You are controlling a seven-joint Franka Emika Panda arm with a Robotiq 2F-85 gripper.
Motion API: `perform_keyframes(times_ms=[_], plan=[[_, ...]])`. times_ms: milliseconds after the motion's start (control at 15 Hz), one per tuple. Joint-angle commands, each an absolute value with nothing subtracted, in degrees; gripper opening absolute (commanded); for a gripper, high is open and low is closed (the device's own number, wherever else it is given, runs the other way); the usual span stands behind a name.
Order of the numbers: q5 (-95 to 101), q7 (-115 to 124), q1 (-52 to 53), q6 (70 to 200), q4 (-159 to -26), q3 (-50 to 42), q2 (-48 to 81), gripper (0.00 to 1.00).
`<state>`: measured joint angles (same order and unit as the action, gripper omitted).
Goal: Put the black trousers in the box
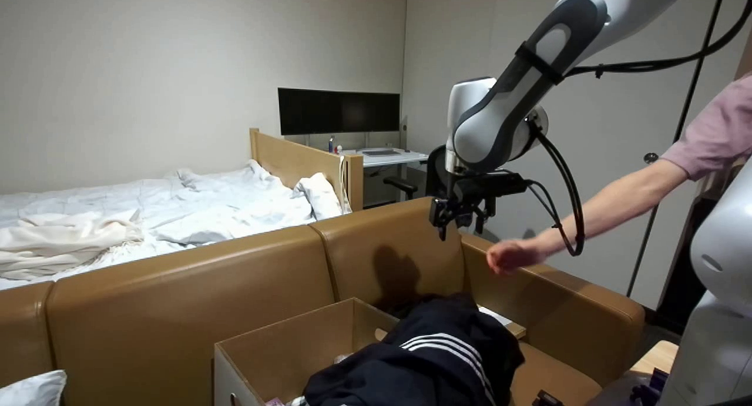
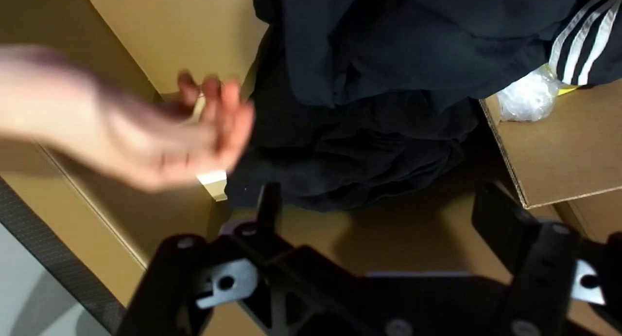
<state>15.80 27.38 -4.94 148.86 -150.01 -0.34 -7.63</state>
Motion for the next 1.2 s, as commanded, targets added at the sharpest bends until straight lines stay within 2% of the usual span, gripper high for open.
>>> perform_keyframes(times_ms=[0, 1133], plan=[[13.32, 27.64, -5.15, 152.19, -148.39, -0.3, -3.34, 1.0], [12.63, 27.64, -4.22, 151.72, -146.21, -1.34, 0.72, 1.0]])
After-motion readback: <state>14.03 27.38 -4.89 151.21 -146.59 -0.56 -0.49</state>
